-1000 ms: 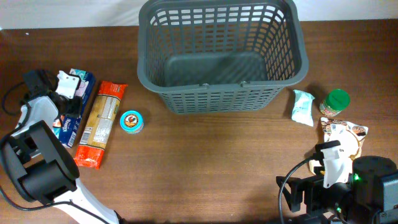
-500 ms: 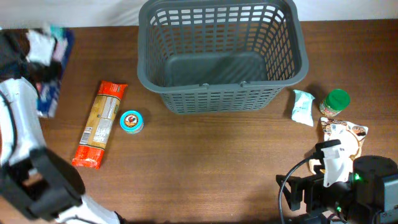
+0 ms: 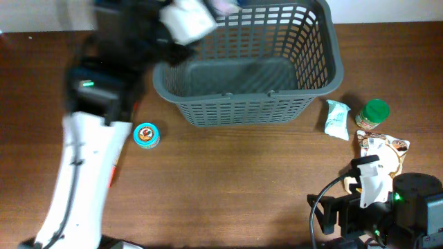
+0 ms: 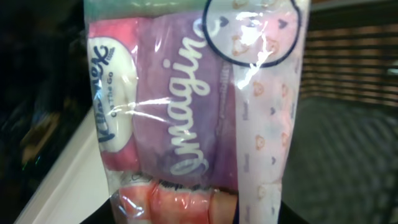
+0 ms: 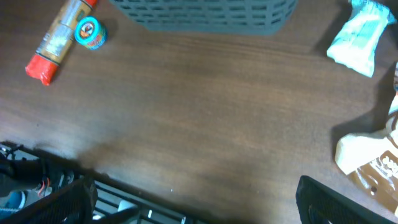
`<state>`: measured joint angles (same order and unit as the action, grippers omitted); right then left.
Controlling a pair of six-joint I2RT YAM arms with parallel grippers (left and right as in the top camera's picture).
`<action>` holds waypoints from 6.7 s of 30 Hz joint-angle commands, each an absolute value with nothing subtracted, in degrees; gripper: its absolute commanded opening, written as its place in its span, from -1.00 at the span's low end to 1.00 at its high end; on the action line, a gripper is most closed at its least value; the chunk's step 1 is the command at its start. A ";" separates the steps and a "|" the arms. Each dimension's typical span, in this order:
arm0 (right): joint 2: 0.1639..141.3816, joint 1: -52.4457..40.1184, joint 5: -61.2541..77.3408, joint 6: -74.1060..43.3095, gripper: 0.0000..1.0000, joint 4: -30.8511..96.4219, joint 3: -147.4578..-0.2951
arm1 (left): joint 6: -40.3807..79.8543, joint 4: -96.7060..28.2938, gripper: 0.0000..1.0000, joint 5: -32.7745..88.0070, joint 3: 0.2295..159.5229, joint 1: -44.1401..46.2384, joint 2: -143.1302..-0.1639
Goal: Pack container
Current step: 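Carry the tissue pack into the basket and release it, then grasp the orange-capped spaghetti pack with the left gripper, then lower the spaghetti pack into the basket and open the left gripper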
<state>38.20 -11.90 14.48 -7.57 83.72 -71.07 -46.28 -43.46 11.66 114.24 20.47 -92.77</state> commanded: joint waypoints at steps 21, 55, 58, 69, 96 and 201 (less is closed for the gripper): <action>37.95 -12.36 14.41 -7.81 0.98 86.76 -70.87 | -58.37 -31.40 -0.39 -5.15 117.93 28.03 -119.37; 37.95 -12.36 14.85 -5.80 0.98 84.95 -70.87 | -23.18 -75.13 0.99 1.08 121.82 -5.91 -79.05; 37.95 -12.38 14.85 -5.78 0.98 84.64 -70.87 | -23.18 -75.85 0.99 8.27 116.88 -15.44 -79.29; 37.95 -12.38 14.87 -4.73 0.98 84.64 -70.87 | -23.16 -51.44 0.99 17.17 77.49 -24.03 -80.16; 37.95 -12.36 14.83 -4.78 0.98 84.64 -70.87 | -21.52 -17.96 0.99 6.57 63.51 -17.10 -111.26; 37.95 -12.36 14.57 -4.93 0.98 86.50 -70.87 | -59.44 -32.58 -0.95 0.93 113.80 30.22 -117.58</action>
<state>38.20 -11.90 14.50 -5.39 86.74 -71.00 -58.52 -33.67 0.67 111.77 30.37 -118.65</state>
